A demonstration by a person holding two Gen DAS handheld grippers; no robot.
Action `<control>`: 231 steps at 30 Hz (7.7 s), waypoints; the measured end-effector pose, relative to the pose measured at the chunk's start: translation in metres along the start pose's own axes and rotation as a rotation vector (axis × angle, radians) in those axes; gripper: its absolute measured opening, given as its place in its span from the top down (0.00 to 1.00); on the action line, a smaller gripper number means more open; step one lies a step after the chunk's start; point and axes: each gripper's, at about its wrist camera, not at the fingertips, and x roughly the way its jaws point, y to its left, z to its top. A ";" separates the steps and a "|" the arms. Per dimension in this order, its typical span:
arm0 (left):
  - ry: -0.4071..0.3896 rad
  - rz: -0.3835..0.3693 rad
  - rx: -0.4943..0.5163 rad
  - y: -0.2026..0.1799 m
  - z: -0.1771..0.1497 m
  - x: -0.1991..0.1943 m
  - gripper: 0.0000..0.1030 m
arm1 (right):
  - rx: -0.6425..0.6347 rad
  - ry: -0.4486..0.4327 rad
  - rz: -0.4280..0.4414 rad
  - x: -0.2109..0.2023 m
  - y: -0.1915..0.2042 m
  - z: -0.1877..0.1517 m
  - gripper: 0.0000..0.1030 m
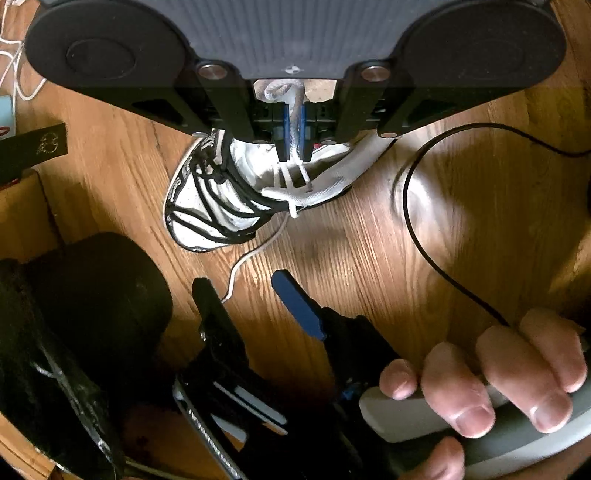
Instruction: Lace up shoes with both hands
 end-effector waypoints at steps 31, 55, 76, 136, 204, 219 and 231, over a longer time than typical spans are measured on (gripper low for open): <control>-0.001 -0.009 -0.007 -0.001 0.000 -0.001 0.43 | -0.017 0.011 -0.004 0.006 0.006 0.002 0.95; -0.015 -0.005 0.008 -0.004 0.002 -0.003 0.43 | 0.004 -0.039 0.022 -0.024 -0.002 -0.001 0.95; -0.034 0.293 0.788 -0.033 -0.103 -0.003 0.89 | 0.028 -0.055 0.002 -0.034 -0.002 -0.017 0.95; 0.090 0.170 0.511 -0.002 -0.082 0.002 0.86 | -0.202 -0.085 -0.001 0.002 0.017 0.010 0.96; 0.018 0.190 0.319 0.011 -0.062 -0.005 0.81 | -0.104 0.061 0.056 0.006 0.025 0.001 0.95; 0.034 0.169 0.210 0.025 -0.054 -0.001 0.81 | -0.099 -0.029 0.003 -0.007 0.020 0.000 0.96; 0.050 0.112 0.090 0.038 -0.049 0.003 0.81 | -0.113 -0.054 -0.016 -0.006 0.021 0.003 0.96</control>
